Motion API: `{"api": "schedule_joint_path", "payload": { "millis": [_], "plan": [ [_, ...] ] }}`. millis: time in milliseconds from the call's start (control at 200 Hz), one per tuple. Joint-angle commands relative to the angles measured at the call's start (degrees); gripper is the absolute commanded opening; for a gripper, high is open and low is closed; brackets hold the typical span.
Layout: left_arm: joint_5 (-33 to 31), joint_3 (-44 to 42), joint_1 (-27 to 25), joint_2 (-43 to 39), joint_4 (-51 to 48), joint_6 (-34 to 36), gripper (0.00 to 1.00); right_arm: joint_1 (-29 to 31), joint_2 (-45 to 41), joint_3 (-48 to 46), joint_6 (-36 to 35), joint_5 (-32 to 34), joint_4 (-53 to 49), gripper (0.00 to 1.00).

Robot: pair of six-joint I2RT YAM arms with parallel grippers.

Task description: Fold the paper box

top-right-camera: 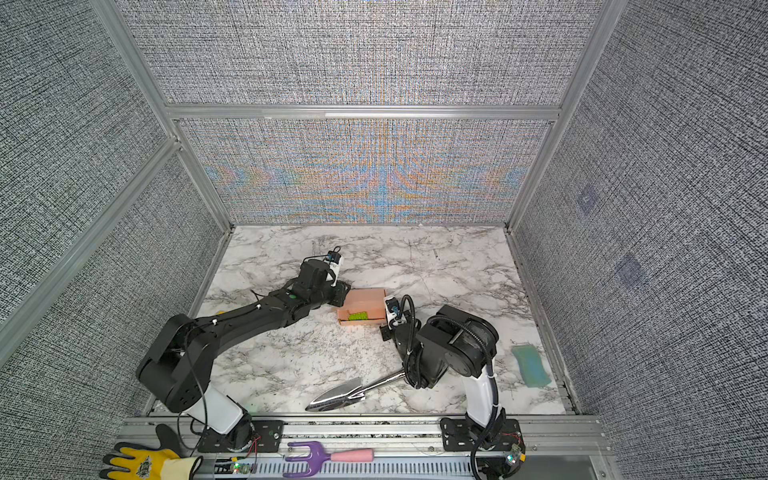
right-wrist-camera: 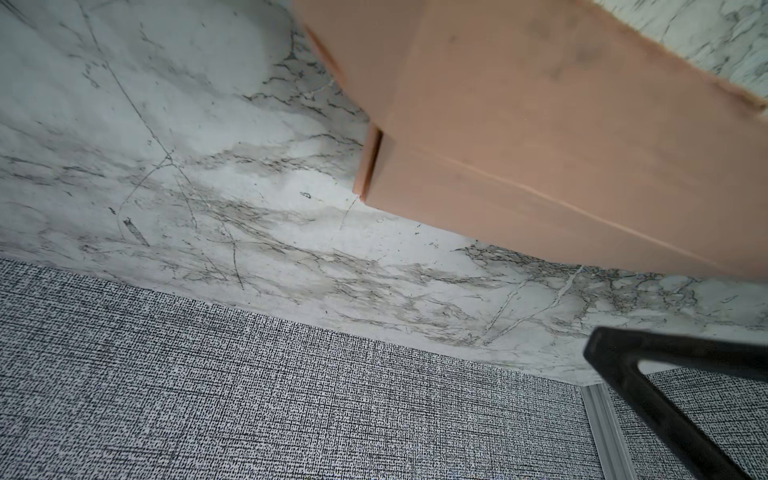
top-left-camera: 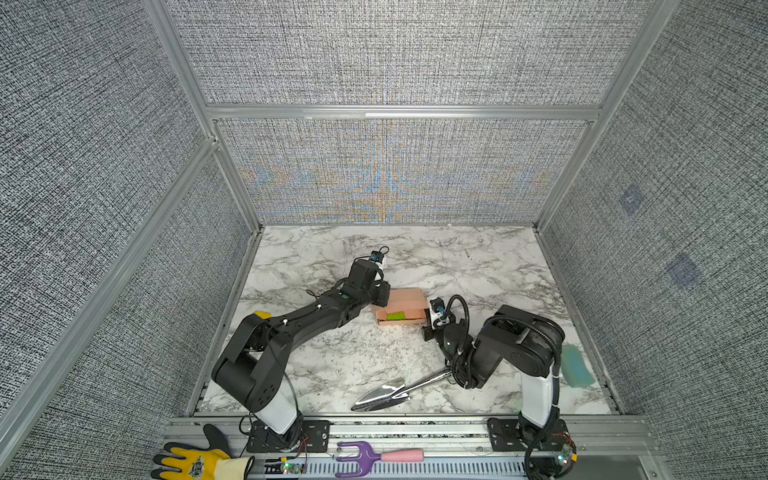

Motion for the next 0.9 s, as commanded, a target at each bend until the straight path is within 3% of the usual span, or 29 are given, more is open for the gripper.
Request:
{"api": "schedule_joint_path", "payload": {
  "millis": [0,205,335,475,645,896],
  "plan": [
    [3.23,2.63,0.07,3.27,-6.66,1.05,0.30,0.10,0.17,-0.24,0.30,-1.08,-0.89,0.00],
    [4.14,3.93,0.13,6.53,-7.54,1.22,0.27,0.27,-0.63,-0.81,0.19,-1.41,-1.59,0.02],
    [4.41,4.69,0.09,7.39,-8.46,1.41,0.27,0.41,-2.35,-1.36,0.18,-1.54,-3.01,0.18],
    [4.19,5.44,0.22,8.38,-9.31,1.34,0.25,0.54,-5.32,-2.43,0.87,-2.46,-5.84,0.42],
    [4.15,5.82,0.22,9.72,-9.29,1.16,0.25,0.63,-11.16,-3.35,3.23,-5.63,-15.26,0.57],
    [3.90,6.35,0.22,10.77,-9.63,0.82,0.24,1.07,-24.43,-2.99,8.45,-10.69,-38.76,0.62]
  ]
}}
